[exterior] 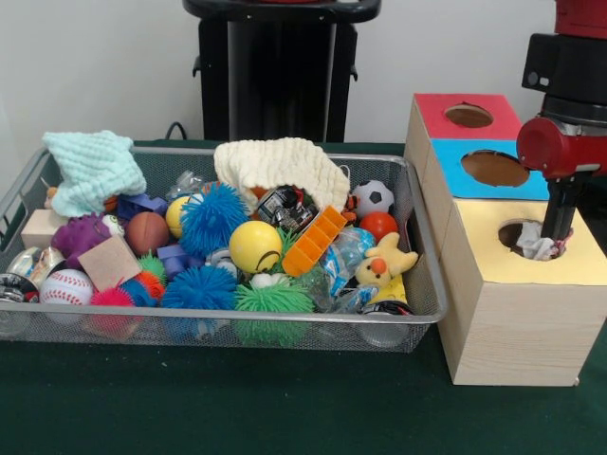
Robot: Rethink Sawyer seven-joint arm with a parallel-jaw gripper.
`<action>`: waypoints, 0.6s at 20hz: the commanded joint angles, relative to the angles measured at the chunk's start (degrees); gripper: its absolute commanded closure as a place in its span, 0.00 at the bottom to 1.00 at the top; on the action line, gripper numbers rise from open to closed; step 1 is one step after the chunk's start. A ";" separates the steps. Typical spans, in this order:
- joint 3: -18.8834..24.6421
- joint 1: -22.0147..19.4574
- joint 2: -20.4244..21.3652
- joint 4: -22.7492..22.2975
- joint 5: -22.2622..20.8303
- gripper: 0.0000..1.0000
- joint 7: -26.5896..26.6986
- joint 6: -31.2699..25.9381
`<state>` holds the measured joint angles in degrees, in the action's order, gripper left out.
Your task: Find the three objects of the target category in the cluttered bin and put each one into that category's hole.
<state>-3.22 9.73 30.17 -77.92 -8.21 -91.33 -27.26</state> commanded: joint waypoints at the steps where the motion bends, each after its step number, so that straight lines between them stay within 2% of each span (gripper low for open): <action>1: 1.05 -0.34 -6.20 -0.96 -4.10 1.00 -5.50 3.76; 12: 1.12 -1.30 -7.73 -1.25 -5.55 1.00 -4.48 7.19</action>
<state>-3.31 9.74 30.03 -77.85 -8.21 -91.33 -26.25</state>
